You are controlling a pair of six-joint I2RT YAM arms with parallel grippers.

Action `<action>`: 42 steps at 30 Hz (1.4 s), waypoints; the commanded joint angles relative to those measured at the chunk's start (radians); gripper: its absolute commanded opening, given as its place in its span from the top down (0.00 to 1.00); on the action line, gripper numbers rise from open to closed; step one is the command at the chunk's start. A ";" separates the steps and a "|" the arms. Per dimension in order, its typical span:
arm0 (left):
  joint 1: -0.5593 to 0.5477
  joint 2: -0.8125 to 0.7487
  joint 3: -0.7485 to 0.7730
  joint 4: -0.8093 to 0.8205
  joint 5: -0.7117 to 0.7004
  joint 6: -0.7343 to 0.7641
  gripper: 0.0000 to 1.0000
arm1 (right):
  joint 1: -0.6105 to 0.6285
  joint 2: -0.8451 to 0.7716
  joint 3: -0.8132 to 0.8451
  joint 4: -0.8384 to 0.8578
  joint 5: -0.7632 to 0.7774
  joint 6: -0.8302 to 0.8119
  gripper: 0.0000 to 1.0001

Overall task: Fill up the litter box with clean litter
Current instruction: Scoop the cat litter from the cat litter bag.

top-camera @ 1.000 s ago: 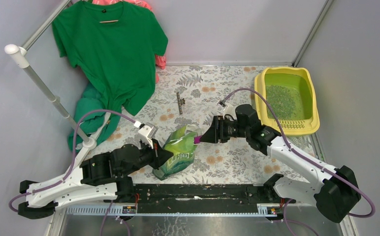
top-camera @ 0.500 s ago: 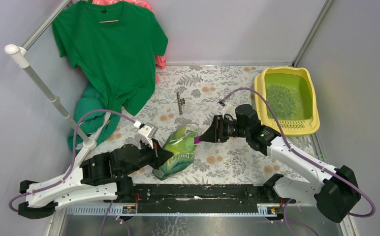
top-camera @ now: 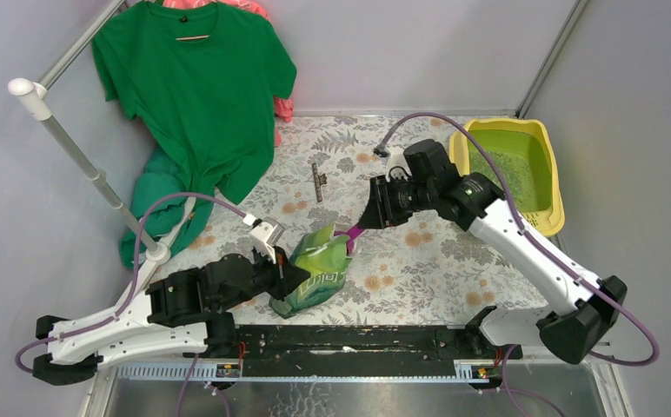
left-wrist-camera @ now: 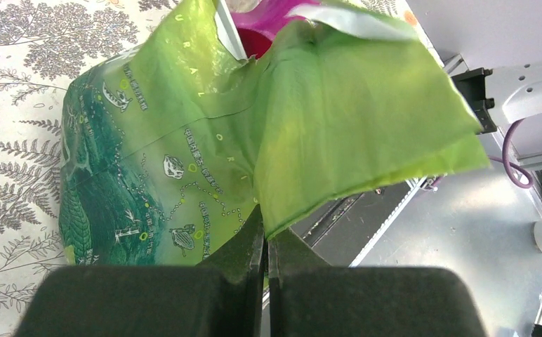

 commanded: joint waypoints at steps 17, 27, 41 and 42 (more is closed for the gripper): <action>-0.003 -0.037 0.024 0.091 -0.008 -0.009 0.99 | 0.189 0.241 0.132 -0.156 0.166 -0.118 1.00; -0.003 -0.061 -0.001 0.091 -0.015 -0.011 0.99 | 0.210 0.387 0.134 -0.116 -0.061 -0.169 1.00; -0.003 -0.132 -0.024 0.062 -0.046 -0.015 0.99 | 0.032 0.236 -0.258 0.495 -0.604 0.159 1.00; -0.003 -0.130 -0.024 0.062 -0.047 -0.015 0.99 | 0.028 0.223 -0.290 0.550 -0.626 0.200 1.00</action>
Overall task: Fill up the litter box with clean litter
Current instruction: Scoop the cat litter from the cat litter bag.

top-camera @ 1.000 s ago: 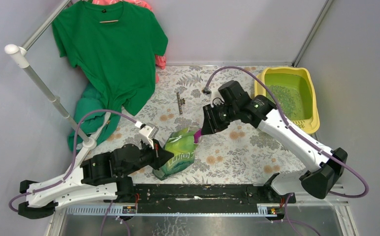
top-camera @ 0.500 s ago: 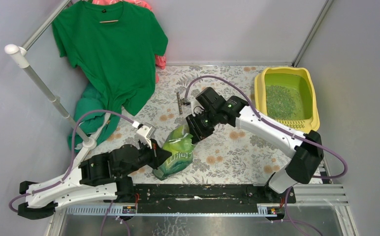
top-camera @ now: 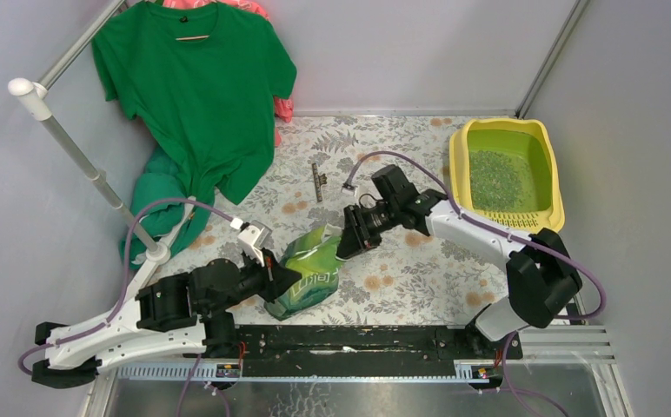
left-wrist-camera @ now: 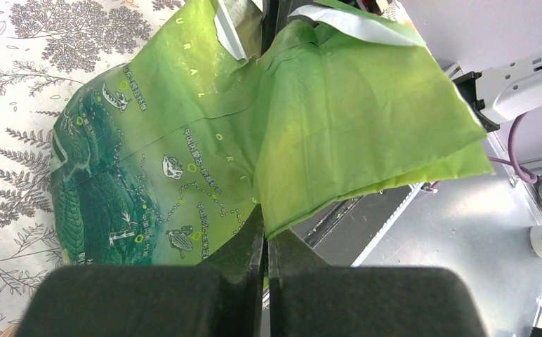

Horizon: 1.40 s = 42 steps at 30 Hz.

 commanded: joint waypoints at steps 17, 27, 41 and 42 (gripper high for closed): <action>-0.003 -0.015 0.014 0.101 -0.027 -0.003 0.99 | -0.096 -0.449 -0.514 0.808 -0.242 0.616 1.00; -0.003 -0.017 0.035 0.091 -0.026 0.006 0.99 | -0.203 -0.684 -0.784 0.927 -0.169 0.756 1.00; -0.003 -0.063 0.073 0.036 -0.058 0.005 0.99 | -0.266 -0.813 -0.946 1.063 -0.176 0.866 1.00; -0.004 -0.066 0.076 0.031 -0.062 0.004 0.99 | -0.266 -0.828 -0.954 1.066 -0.176 0.875 1.00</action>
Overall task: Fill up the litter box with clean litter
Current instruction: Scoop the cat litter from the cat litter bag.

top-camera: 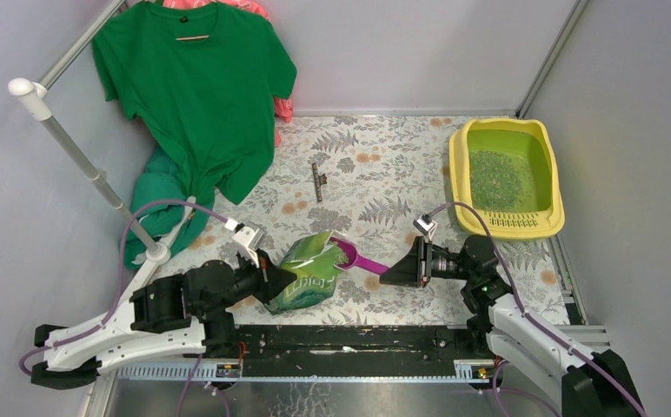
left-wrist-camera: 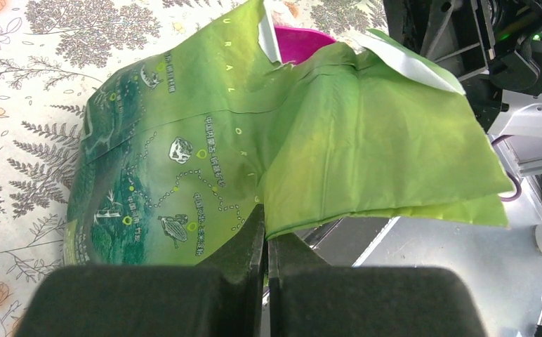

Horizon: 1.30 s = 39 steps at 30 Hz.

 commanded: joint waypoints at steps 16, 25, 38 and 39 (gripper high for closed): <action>-0.002 -0.013 0.089 0.094 -0.070 -0.005 0.99 | -0.007 -0.104 -0.101 0.133 0.031 0.093 1.00; -0.002 -0.023 0.123 0.077 -0.126 -0.001 0.99 | -0.007 -0.218 -0.088 -0.046 0.013 0.072 1.00; -0.002 0.092 0.137 0.151 -0.068 0.029 1.00 | -0.006 0.154 -0.073 0.357 0.018 0.121 1.00; -0.002 0.093 0.139 0.150 -0.068 0.032 1.00 | -0.006 0.182 -0.074 0.406 0.013 0.139 1.00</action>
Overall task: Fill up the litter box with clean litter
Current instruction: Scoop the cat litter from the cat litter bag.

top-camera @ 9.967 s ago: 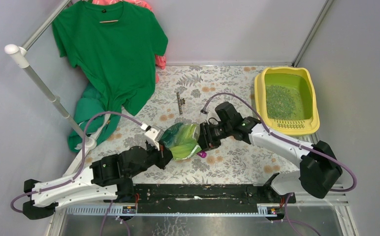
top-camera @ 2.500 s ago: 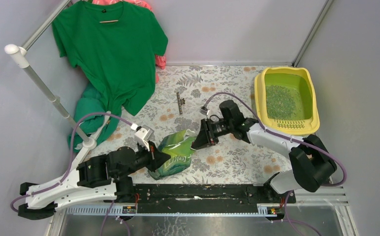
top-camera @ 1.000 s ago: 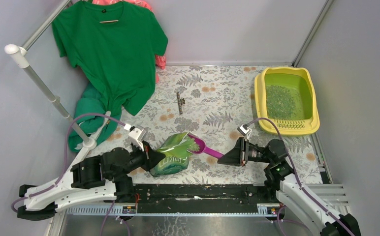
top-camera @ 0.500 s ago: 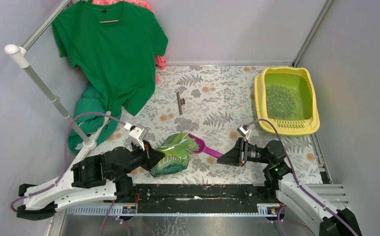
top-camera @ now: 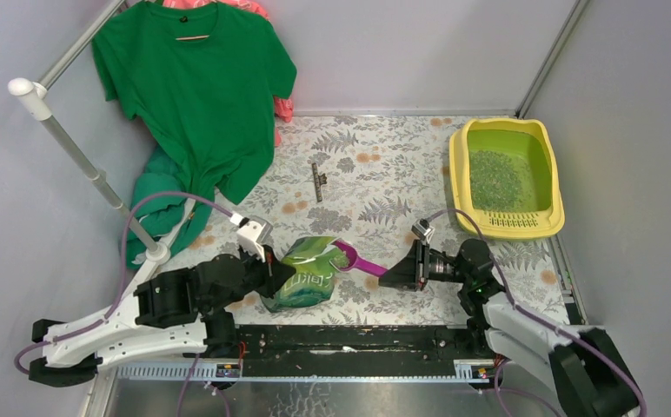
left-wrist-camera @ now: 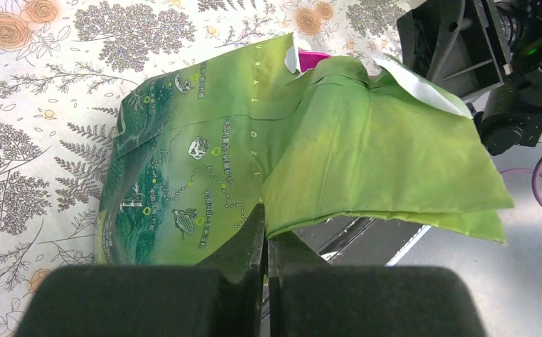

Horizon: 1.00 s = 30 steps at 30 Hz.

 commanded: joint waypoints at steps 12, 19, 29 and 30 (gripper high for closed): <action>-0.003 -0.062 0.083 0.166 -0.084 0.022 1.00 | -0.003 -0.341 0.056 -0.362 0.051 -0.060 1.00; -0.003 -0.013 0.133 0.224 -0.096 0.066 1.00 | -0.003 -0.377 0.077 -0.437 0.081 -0.035 1.00; -0.003 0.052 0.212 0.269 -0.083 0.130 1.00 | -0.005 -0.278 0.144 -0.356 0.162 0.009 1.00; -0.003 0.044 0.209 0.268 -0.085 0.130 1.00 | -0.005 -0.262 0.141 -0.317 0.162 0.030 1.00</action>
